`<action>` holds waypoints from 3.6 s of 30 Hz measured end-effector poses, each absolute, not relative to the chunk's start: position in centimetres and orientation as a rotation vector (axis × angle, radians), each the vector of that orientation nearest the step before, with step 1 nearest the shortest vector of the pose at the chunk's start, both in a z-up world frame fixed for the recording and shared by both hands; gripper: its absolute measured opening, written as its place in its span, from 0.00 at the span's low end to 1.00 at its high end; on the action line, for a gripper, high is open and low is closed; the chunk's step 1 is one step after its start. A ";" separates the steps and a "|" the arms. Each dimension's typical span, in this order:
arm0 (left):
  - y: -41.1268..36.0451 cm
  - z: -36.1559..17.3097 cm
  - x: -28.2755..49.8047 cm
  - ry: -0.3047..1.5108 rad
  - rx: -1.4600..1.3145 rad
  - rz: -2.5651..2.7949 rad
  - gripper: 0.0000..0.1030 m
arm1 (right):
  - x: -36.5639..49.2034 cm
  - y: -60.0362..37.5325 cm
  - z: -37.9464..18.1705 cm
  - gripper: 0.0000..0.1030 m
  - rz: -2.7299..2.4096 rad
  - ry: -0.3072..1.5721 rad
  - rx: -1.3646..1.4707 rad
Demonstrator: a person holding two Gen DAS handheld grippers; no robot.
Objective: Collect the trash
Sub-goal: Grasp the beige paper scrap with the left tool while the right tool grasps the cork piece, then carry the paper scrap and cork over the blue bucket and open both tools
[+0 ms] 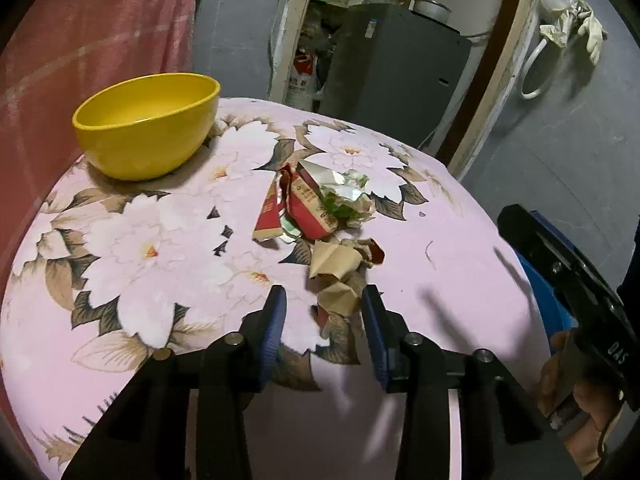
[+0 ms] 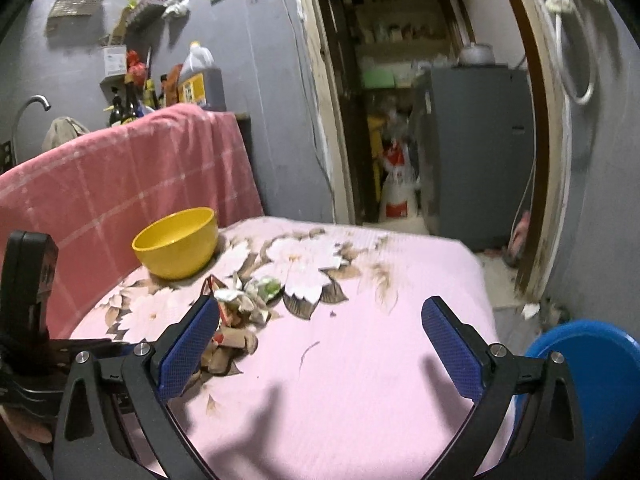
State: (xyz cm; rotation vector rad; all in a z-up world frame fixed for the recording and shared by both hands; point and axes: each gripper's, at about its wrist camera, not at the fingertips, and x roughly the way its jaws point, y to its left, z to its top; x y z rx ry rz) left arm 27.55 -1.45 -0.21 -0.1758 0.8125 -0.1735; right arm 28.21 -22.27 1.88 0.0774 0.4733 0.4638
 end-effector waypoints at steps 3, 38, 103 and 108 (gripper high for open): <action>-1.6 -0.4 28.2 0.824 -0.173 -0.177 0.18 | 28.4 -22.3 1.7 0.99 0.475 0.492 0.087; 2.2 1.2 25.3 0.791 -0.192 -0.077 0.01 | 30.0 -13.6 -2.1 0.12 0.772 0.866 -0.164; -28.2 1.6 30.8 0.744 0.008 -0.632 0.01 | 24.6 -45.4 0.7 0.13 -0.097 0.489 0.315; -29.0 0.0 32.1 0.809 0.029 -0.607 0.02 | 24.9 -45.8 0.3 0.19 -0.101 0.520 0.335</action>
